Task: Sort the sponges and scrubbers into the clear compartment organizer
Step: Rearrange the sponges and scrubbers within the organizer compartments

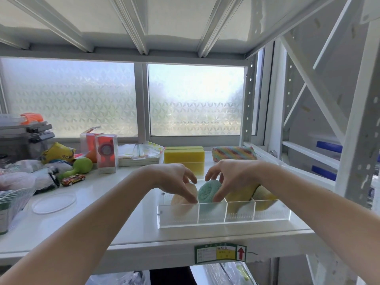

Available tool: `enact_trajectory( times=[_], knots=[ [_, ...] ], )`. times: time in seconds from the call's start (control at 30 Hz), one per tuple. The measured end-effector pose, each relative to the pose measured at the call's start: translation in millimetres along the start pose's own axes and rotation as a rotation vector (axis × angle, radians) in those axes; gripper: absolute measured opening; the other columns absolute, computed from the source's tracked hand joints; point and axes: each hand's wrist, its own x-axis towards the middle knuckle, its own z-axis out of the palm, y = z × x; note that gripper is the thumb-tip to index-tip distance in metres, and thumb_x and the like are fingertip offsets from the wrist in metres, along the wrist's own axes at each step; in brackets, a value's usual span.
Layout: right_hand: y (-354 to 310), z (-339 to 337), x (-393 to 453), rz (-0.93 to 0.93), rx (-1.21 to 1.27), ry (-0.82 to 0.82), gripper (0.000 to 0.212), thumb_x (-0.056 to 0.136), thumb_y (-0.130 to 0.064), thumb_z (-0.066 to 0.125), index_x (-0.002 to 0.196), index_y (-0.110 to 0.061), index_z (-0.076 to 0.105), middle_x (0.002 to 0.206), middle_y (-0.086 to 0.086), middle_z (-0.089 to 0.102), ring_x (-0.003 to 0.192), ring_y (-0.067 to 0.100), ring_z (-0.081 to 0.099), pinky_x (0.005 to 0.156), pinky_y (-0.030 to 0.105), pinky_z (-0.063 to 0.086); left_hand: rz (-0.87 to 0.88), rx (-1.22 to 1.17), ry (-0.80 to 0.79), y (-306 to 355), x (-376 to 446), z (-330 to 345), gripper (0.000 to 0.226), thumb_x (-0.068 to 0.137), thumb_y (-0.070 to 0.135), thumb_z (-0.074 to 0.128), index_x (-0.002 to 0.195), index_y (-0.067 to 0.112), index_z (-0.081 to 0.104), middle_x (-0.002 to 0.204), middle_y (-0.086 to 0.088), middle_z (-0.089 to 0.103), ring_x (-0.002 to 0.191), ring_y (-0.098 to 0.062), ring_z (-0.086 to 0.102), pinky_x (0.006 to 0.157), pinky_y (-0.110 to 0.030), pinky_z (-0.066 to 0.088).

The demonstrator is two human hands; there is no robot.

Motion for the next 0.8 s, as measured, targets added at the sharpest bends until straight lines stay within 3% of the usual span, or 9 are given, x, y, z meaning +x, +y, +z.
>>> enact_trajectory(
  times=[0.33,0.47,0.57,0.67,0.8],
  knots=[
    [2.5,2.5,3.2,-0.01,0.008,0.009,0.064,0.073,-0.038,0.079,0.13,-0.028,0.053,0.13,-0.005,0.056,0.109,0.013,0.056,0.094,0.03,0.051,0.004,0.023,-0.012,-1.0,3.1,1.1,0.063,0.074,0.042,0.074,0.132,0.028,0.052,0.13,0.003,0.057,0.115,-0.018,0.057,0.099,-0.037,0.05],
    [2.8,0.8,4.3,-0.011,0.021,0.013,0.067,0.071,-0.042,0.079,0.131,-0.027,0.053,0.128,-0.006,0.057,0.11,0.013,0.056,0.096,0.031,0.05,0.026,-0.023,0.01,-2.8,4.4,0.0,0.061,0.076,0.044,0.072,0.131,0.028,0.052,0.131,0.004,0.056,0.116,-0.015,0.055,0.09,-0.027,0.05],
    [2.8,-5.6,4.0,-0.022,0.044,0.05,0.068,0.071,-0.046,0.077,0.131,-0.024,0.053,0.125,-0.006,0.059,0.11,0.013,0.057,0.097,0.03,0.048,0.07,-0.014,0.101,-5.6,1.2,-6.6,0.057,0.077,0.046,0.069,0.128,0.025,0.055,0.128,0.007,0.058,0.113,-0.01,0.056,0.091,-0.022,0.044],
    [0.1,-15.9,6.7,-0.037,0.084,0.157,0.063,0.073,-0.048,0.075,0.126,-0.02,0.058,0.114,-0.006,0.062,0.105,0.014,0.06,0.095,0.032,0.049,0.141,-0.093,0.231,-11.4,-3.9,-19.7,0.047,0.077,0.039,0.072,0.119,0.02,0.062,0.116,0.003,0.066,0.102,-0.009,0.063,0.092,-0.023,0.049],
    [-2.4,-26.3,22.6,-0.026,0.144,0.329,0.061,0.075,-0.042,0.076,0.124,-0.011,0.056,0.114,0.003,0.062,0.101,0.016,0.058,0.089,0.028,0.048,0.221,-0.222,0.527,-28.7,-3.9,-36.6,0.033,0.076,0.029,0.075,0.106,0.019,0.065,0.096,0.003,0.068,0.09,-0.012,0.066,0.075,-0.016,0.051]
  ],
)
